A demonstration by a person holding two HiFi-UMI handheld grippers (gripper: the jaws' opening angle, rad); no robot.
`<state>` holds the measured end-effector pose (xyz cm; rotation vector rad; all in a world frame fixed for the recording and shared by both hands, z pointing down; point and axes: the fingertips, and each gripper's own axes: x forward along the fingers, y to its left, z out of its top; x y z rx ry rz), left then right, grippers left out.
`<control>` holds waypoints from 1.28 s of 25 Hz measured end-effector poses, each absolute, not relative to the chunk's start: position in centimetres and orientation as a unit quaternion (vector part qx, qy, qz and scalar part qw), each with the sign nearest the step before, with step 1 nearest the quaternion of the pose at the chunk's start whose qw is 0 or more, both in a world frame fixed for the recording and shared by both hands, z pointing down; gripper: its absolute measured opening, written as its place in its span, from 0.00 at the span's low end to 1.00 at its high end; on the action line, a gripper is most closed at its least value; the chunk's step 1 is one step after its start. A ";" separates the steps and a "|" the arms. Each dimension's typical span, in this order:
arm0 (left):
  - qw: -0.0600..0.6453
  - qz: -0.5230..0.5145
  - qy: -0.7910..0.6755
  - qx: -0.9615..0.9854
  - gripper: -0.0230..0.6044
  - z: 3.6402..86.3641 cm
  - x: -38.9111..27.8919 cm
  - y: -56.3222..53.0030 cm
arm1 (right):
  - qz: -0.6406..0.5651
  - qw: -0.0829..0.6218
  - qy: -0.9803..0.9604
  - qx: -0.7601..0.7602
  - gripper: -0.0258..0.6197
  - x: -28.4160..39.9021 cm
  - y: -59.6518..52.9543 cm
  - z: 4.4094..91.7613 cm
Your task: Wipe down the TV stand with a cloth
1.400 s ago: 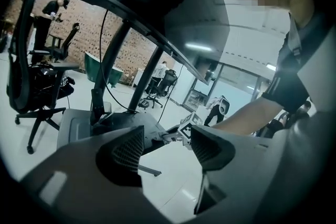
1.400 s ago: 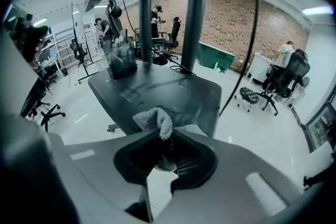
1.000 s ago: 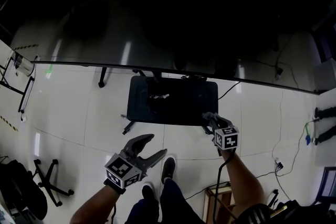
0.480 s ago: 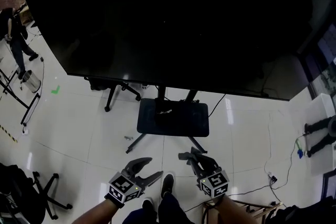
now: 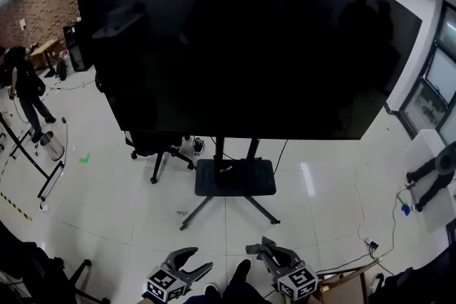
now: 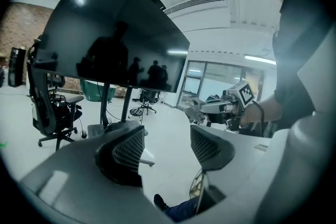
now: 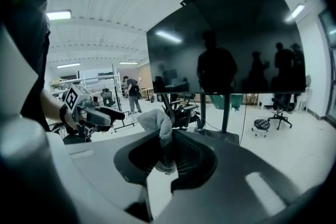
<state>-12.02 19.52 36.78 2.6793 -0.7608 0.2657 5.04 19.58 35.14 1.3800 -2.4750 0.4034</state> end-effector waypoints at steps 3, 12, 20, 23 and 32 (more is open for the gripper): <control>0.180 0.088 -0.268 0.942 0.51 35.7 -12.2 23.0 | 0.146 0.125 -0.849 0.491 0.12 5.2 23.1 33.1; 0.164 0.062 -0.269 0.947 0.51 32.1 -9.4 27.8 | 0.145 0.085 -0.852 0.495 0.11 6.6 28.8 29.8; 0.165 0.031 -0.299 0.939 0.51 29.4 -5.2 32.8 | 0.142 0.058 -0.873 0.462 0.11 9.3 34.3 28.4; 0.163 0.028 -0.309 0.937 0.51 28.9 -4.5 34.8 | 0.143 0.064 -0.879 0.450 0.11 10.0 36.2 28.7; 0.153 0.025 -0.324 0.933 0.51 27.3 -4.6 37.7 | 0.149 0.036 -0.880 0.449 0.11 10.8 38.9 28.1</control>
